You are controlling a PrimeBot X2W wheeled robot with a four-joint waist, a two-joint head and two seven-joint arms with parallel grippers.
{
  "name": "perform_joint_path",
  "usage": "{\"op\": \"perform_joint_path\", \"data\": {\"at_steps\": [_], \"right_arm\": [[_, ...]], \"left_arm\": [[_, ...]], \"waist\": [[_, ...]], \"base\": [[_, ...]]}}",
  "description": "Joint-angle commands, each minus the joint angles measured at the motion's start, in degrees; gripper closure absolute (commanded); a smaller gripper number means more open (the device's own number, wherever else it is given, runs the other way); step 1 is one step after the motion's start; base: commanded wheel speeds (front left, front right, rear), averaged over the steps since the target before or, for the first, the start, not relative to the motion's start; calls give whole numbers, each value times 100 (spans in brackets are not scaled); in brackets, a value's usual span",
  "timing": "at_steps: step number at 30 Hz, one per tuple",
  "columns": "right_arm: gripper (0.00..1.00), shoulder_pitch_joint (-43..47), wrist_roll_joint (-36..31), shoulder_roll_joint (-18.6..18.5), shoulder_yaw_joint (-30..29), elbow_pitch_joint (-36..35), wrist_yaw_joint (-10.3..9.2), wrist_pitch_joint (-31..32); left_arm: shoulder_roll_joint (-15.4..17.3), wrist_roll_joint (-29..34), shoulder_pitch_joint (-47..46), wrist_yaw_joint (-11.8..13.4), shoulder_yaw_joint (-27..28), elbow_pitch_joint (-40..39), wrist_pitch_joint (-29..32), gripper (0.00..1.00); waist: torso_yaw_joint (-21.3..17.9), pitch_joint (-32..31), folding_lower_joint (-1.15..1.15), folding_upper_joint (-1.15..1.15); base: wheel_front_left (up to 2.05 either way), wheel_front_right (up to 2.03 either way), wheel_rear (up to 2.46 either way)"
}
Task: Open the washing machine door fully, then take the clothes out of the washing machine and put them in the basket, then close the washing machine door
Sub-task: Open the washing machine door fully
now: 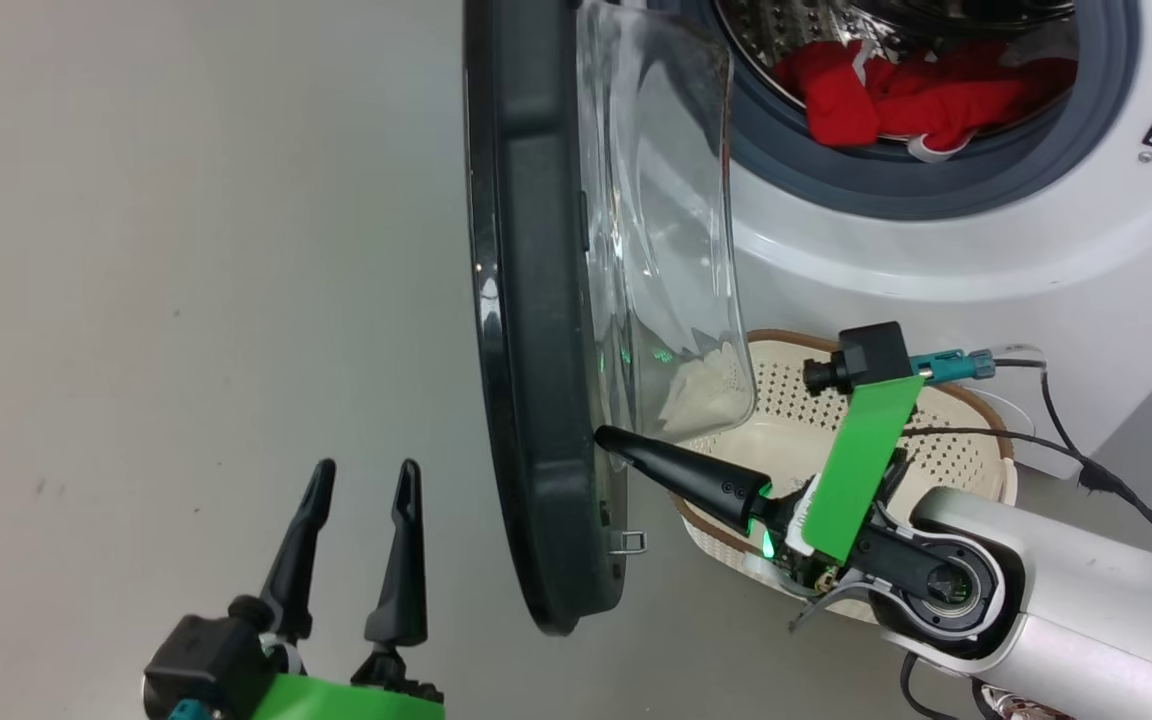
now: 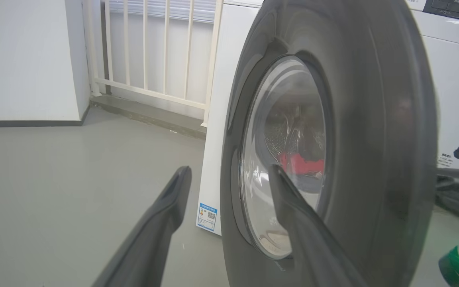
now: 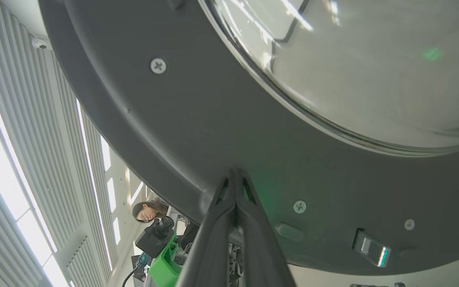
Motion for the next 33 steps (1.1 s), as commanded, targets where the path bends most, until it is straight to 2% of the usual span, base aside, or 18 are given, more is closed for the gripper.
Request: {"op": "perform_joint_path", "data": {"at_steps": [1,8,13,15,16,18,19,20,21,26,27,33], "right_arm": [[100,-73,77,112,48,-96,39,-60],[100,-193,86,121,218,11,39,-170],[100,-193,-349,5,406,200,39,-626],[88,-166,-589,-27,470,310,39,-970],[76,-155,-751,-48,505,375,39,-1141],[29,-119,-1121,-73,556,564,39,-1398],[12,-93,-1331,-72,570,680,39,-1470],[0,-58,-1534,-55,561,805,39,-1513],[0,-6,-1736,-21,502,943,39,-1533],[0,585,-3380,410,-741,1885,39,-1544],[0,894,-4197,650,-1300,2123,39,-1545],[0,1942,-6828,1437,-3169,2286,39,-1545]], "left_arm": [[82,-36,18,70,208,-148,-46,0],[82,-22,99,81,273,-181,-46,0],[87,5,167,66,297,-130,-46,0],[98,13,197,55,310,-112,-46,0],[102,18,212,52,316,-101,-46,0],[105,23,235,37,325,-92,-46,0],[106,28,246,32,327,-85,-46,0],[106,26,256,21,329,-84,-46,0],[105,19,266,11,335,-85,-46,0],[103,29,316,-29,401,-160,-46,0],[102,67,339,-36,432,-201,-46,0],[98,220,403,-81,549,-336,-46,0]], "waist": [[38,-15,0,0],[33,-76,0,0],[1,-212,0,0],[-16,-272,0,0],[-27,-310,0,0],[-47,-368,0,0],[-58,-400,0,0],[-68,-428,0,0],[-80,-455,0,0],[-131,-558,0,0],[-144,-602,0,0],[-170,-709,0,0]], "base": [[0,0,0],[0,0,0],[0,0,0],[0,0,0],[0,0,0],[0,0,0],[0,0,0],[0,0,0],[0,0,0],[0,0,0],[0,0,0],[0,0,0]]}}
